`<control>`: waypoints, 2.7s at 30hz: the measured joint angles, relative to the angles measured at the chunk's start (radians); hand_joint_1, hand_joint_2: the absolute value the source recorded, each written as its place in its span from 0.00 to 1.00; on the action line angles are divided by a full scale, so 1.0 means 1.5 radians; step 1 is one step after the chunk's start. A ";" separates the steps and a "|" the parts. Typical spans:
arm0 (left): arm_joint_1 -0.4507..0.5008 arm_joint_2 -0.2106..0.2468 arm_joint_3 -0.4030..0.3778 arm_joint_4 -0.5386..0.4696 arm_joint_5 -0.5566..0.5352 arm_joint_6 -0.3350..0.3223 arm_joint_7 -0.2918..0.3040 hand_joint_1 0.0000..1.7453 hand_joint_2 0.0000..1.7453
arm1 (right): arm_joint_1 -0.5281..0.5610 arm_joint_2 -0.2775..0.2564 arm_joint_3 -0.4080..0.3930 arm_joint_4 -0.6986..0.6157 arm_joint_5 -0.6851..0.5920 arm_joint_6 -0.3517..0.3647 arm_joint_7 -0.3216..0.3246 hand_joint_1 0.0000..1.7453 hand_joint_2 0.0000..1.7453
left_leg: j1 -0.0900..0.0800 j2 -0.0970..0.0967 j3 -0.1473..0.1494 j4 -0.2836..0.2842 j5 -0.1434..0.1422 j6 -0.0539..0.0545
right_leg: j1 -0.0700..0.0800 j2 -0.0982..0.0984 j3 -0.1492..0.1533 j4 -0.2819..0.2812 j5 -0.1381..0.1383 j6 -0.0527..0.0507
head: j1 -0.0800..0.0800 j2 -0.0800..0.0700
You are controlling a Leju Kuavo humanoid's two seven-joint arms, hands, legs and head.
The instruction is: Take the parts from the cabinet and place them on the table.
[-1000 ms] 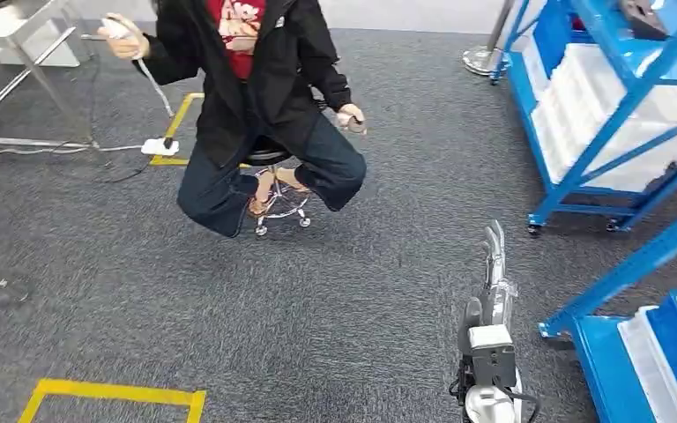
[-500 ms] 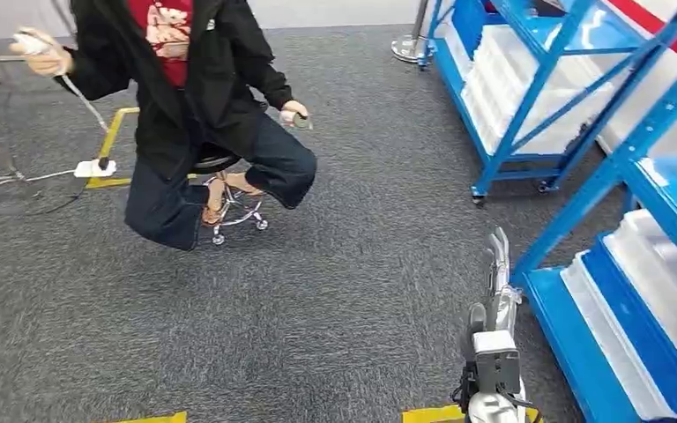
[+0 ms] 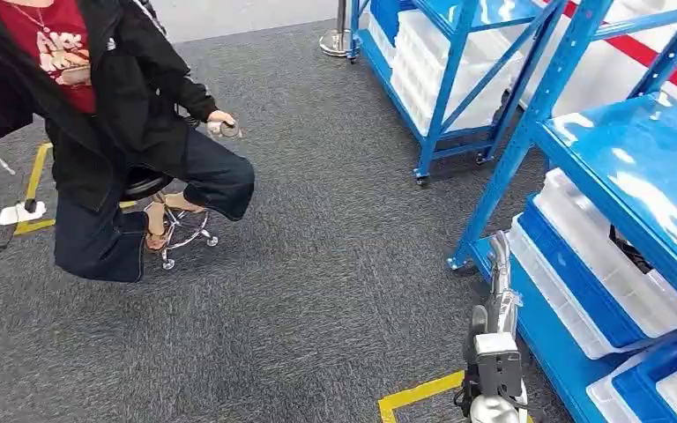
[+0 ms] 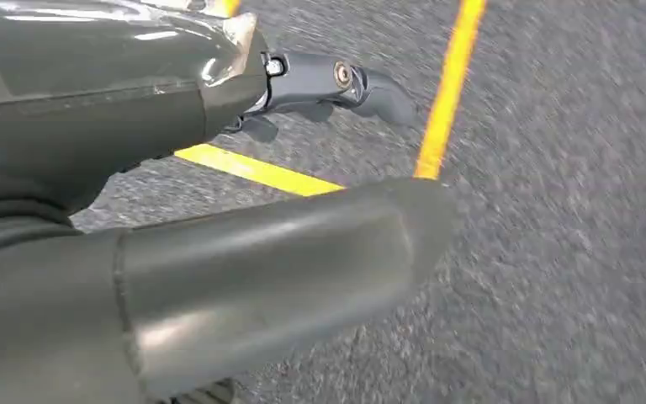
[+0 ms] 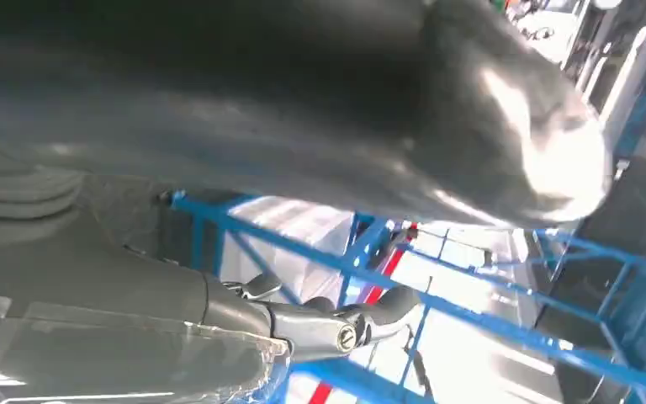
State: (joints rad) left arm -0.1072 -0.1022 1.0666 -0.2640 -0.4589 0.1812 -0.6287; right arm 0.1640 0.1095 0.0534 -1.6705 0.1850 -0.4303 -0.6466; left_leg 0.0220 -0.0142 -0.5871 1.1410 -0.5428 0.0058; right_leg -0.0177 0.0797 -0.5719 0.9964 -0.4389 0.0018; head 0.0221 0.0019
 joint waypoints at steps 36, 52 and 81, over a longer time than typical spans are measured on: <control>-0.001 0.000 0.001 -0.001 0.000 0.000 0.000 0.00 0.00 | 0.015 0.010 -0.017 -0.013 -0.003 0.009 0.013 0.00 0.00 | -0.005 -0.032 0.022 -0.074 0.030 0.008 | 0.001 0.041 -0.010 0.007 -0.007 0.020 | -0.002 0.000; 0.000 -0.004 0.002 -0.003 -0.002 -0.001 -0.002 0.00 0.00 | 0.029 0.021 -0.080 0.003 -0.003 0.003 0.022 0.00 0.00 | -0.007 0.100 0.046 -0.091 0.025 -0.004 | 0.000 -0.084 0.001 0.007 -0.020 0.017 | 0.001 0.000; 0.002 -0.005 0.017 -0.004 -0.016 0.012 0.006 0.00 0.00 | -0.095 0.020 -0.251 0.359 0.160 -0.148 0.102 0.00 0.00 | -0.008 0.091 0.055 -0.096 0.021 0.002 | -0.003 -0.100 -0.003 0.008 -0.013 0.032 | -0.003 0.000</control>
State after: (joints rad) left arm -0.1043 -0.1099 1.0925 -0.2693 -0.4822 0.1991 -0.6203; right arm 0.0219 0.1388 -0.3224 -1.1315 0.4252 -0.6525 -0.4939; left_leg 0.0099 0.1219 -0.5048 0.9966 -0.5110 0.0081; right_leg -0.0218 -0.0697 -0.5765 1.0084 -0.4579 0.0493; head 0.0183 0.0019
